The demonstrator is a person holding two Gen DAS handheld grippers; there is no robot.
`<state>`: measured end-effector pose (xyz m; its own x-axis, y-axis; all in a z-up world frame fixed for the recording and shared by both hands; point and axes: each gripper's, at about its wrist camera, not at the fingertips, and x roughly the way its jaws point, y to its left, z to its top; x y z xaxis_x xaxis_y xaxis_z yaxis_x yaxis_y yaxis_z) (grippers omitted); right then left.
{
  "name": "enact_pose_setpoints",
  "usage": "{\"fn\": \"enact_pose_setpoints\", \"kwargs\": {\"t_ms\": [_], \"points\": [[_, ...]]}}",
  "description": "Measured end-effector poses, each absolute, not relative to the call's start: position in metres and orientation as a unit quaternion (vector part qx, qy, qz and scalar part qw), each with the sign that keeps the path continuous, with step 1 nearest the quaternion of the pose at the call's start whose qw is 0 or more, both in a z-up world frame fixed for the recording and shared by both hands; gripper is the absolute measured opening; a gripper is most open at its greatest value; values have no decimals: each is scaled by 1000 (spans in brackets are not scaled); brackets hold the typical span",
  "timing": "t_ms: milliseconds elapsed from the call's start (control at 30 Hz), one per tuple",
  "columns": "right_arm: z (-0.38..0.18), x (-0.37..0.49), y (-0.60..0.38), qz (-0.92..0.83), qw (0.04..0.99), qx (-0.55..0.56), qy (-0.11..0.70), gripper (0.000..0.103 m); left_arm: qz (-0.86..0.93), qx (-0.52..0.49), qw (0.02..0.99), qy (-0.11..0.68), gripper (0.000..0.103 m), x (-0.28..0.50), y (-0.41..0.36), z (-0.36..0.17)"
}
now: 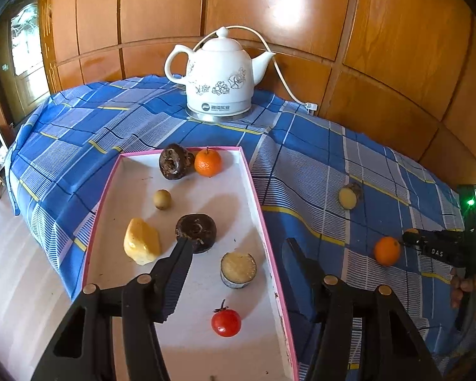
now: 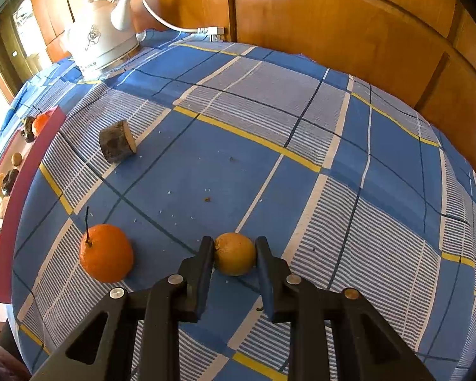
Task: Organize fruits
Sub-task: 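Close the right gripper on the small yellow round fruit and lift it, then carry the yellow fruit into the tray and open the right gripper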
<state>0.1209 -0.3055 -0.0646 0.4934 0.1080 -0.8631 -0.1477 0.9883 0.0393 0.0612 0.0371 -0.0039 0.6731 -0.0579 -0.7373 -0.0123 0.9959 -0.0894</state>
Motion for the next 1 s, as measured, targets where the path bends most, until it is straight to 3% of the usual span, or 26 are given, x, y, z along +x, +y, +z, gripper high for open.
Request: {"fn": "enact_pose_setpoints", "kwargs": {"t_ms": [500,1000], "points": [[-33,109,-289,131,875,3,467,26,7,-38,926,376,60,53,56,6],[6,60,-106,348,831,-36,433,27,107,-93,922,361,60,34,147,2]]}}
